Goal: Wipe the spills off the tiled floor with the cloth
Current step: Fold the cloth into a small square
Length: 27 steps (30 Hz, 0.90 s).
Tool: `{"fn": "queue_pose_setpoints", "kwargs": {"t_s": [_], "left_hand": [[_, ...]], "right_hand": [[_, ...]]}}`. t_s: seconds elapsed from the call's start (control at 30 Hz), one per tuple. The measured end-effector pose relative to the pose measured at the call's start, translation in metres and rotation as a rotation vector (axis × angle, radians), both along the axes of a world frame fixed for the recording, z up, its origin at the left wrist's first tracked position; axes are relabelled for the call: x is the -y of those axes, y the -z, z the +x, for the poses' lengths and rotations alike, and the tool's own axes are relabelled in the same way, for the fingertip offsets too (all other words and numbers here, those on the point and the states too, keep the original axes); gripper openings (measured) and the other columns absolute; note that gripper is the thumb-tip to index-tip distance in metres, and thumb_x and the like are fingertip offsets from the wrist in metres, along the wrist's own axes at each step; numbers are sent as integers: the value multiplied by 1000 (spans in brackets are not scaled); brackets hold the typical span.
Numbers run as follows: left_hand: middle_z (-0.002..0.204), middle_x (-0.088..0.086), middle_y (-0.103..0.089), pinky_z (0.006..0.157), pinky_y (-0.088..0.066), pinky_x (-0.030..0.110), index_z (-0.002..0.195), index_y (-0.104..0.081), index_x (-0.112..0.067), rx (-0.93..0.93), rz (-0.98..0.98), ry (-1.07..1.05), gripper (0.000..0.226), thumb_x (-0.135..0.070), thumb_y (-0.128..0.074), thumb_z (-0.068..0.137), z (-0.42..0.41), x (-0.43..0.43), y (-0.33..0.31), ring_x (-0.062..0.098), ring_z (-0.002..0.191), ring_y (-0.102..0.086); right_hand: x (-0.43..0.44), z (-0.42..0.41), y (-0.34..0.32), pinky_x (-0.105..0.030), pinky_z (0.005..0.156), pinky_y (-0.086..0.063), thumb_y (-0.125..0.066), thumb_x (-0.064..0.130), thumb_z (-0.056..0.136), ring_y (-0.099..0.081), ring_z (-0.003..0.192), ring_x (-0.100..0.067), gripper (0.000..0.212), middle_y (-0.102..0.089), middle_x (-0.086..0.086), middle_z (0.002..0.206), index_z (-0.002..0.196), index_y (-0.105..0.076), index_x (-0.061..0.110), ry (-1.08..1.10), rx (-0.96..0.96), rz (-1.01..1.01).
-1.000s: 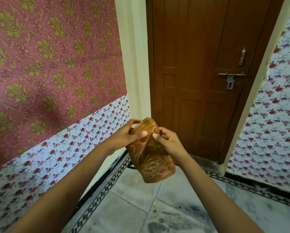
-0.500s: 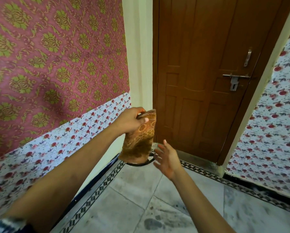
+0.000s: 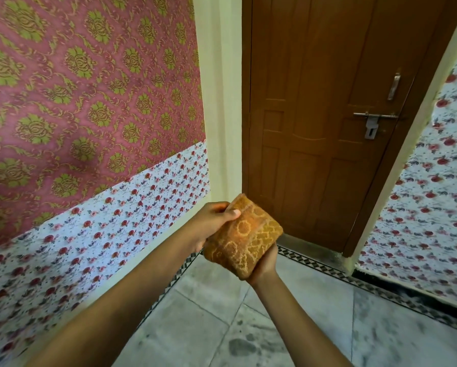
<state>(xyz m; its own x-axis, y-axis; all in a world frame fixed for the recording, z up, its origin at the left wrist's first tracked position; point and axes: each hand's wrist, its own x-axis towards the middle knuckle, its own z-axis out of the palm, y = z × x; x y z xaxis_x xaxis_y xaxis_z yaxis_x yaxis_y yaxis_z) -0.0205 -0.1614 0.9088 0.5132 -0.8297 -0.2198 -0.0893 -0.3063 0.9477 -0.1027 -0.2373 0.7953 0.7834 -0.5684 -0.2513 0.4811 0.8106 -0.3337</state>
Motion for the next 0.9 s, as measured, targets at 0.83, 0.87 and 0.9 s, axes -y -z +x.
{"fn": "queue_pose_setpoints", "kwargs": {"t_s": [0.83,0.87,0.9], "left_hand": [[111,8,-66,84,-53,41,104,-62,-22,-276,-45,-147,25,-32,-69,82,46,-7,68,25,101,-62],[110,9,-66,84,-53,44,102,-61,-21,-287,-40,-171,25,-32,-70,81,48,-5,70,27,100,-61],[110,10,-65,85,-52,49,102,-60,-20,-297,-36,-198,27,-31,-71,81,50,-4,71,29,100,-61]], "right_hand": [[12,-10,-17,-49,93,-46,-51,35,90,-57,109,-33,37,-61,-16,119,120,-53,13,-79,-325,-326],[13,-9,-16,-47,95,-46,-54,31,89,-57,111,-31,37,-59,-15,122,121,-52,12,-77,-360,-354],[14,-9,-14,-45,94,-47,-57,26,89,-57,110,-28,36,-59,-14,123,121,-52,11,-63,-400,-394]]}}
